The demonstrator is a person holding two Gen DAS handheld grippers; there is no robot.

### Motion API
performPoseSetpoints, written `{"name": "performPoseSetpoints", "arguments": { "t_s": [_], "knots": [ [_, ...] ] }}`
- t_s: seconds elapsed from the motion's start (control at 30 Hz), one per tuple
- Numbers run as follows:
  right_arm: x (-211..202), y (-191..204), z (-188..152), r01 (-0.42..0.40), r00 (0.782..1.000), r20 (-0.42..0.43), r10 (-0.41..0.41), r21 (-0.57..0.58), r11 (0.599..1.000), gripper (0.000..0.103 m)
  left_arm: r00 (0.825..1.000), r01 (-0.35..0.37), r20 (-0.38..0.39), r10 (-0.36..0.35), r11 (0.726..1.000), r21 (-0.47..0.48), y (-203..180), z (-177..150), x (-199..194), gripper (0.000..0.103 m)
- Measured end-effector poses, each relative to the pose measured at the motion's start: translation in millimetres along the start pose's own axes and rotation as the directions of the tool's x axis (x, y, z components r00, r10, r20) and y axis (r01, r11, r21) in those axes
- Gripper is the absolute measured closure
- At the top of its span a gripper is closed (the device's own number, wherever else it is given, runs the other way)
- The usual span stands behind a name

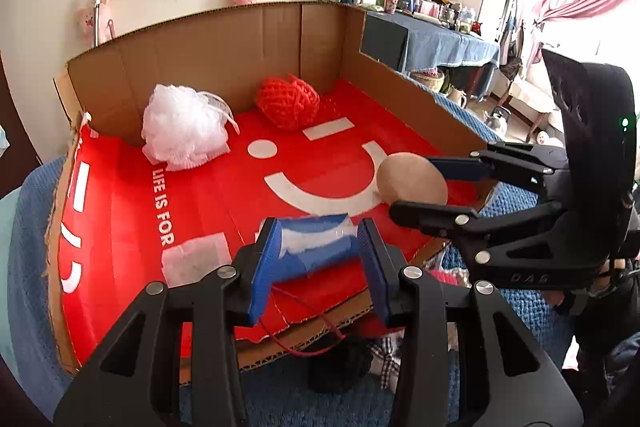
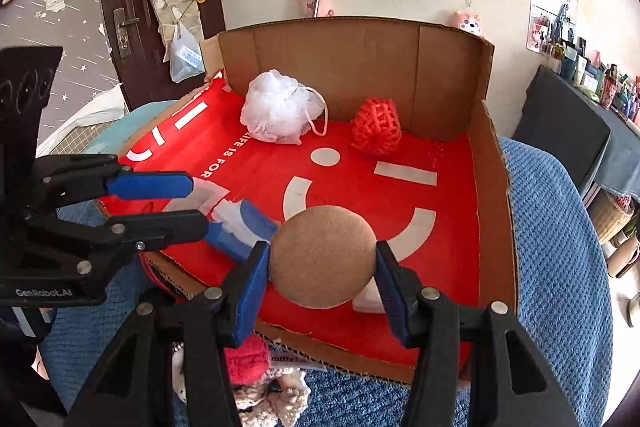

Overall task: Organize soft objects
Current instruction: 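Carry the tan pad into the box with the right tool while the left carries the blue cloth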

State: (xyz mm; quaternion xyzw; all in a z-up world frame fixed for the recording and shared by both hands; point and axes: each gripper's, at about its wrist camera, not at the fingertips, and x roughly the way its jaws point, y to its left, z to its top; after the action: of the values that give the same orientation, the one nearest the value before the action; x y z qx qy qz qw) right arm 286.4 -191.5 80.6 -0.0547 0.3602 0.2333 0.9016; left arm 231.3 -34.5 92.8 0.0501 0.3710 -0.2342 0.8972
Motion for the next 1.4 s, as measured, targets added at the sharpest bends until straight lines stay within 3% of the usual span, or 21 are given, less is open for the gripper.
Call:
{"name": "performPoseSetpoints", "arguments": {
  "t_s": [0.07,0.13,0.2,0.43,0.67,0.93,1.0,1.07,1.23,1.3,1.4],
  "knots": [
    [-0.8,-1.0,-1.7,0.000,1.000,-0.002,0.000,0.003,1.000,0.048,1.000,0.020,0.002,-0.020,1.000,0.004,-0.6,-1.0,0.0,0.064],
    [-1.6,-1.3,-2.3,-0.008,1.000,-0.006,0.008,0.003,1.000,0.048,0.999,0.039,0.002,-0.039,0.999,0.017,-1.9,-0.9,1.1,0.057],
    [-0.7,-1.2,-2.5,-0.014,1.000,-0.016,0.014,-0.002,1.000,0.048,0.999,0.045,-0.007,-0.045,0.998,0.034,-2.5,-0.5,4.2,0.038],
    [-5.9,-4.0,-6.5,-0.006,1.000,-0.021,0.006,-0.019,1.000,0.047,0.997,0.046,-0.057,-0.042,0.996,0.077,-0.1,3.1,24.1,0.037],
    [-14.7,-8.6,-6.6,-0.001,1.000,-0.002,0.001,-0.010,1.000,0.047,0.985,0.071,-0.160,-0.064,0.997,0.036,7.3,7.4,53.2,0.037],
    [-24.0,-14.7,-7.4,0.010,1.000,0.013,-0.010,0.002,1.000,0.047,0.983,-0.002,-0.183,0.017,0.997,0.079,1.2,7.3,63.3,0.037],
    [-25.3,-14.4,-7.9,0.010,1.000,0.015,-0.010,0.001,1.000,0.047,0.980,-0.036,-0.192,0.053,0.995,0.088,2.4,6.8,62.8,0.029],
    [-26.6,-13.5,-8.2,0.008,1.000,0.018,-0.008,-0.001,1.000,0.047,0.977,-0.073,-0.193,0.091,0.993,0.098,4.0,5.6,61.1,0.029],
    [-25.3,-11.5,-8.7,0.002,1.000,0.019,-0.002,-0.003,1.000,0.047,0.976,-0.060,-0.205,0.076,0.995,0.080,8.0,5.2,65.9,0.029],
    [-24.7,-11.8,-8.9,-0.001,1.000,0.018,0.001,-0.001,1.000,0.047,0.978,-0.054,-0.197,0.068,0.996,0.076,9.4,4.5,67.9,0.030],
    [-22.7,-12.5,-9.0,-0.001,1.000,0.011,0.001,0.002,1.000,0.047,0.980,-0.028,-0.194,0.041,0.997,0.067,11.6,3.9,68.2,0.041]
  ]
}}
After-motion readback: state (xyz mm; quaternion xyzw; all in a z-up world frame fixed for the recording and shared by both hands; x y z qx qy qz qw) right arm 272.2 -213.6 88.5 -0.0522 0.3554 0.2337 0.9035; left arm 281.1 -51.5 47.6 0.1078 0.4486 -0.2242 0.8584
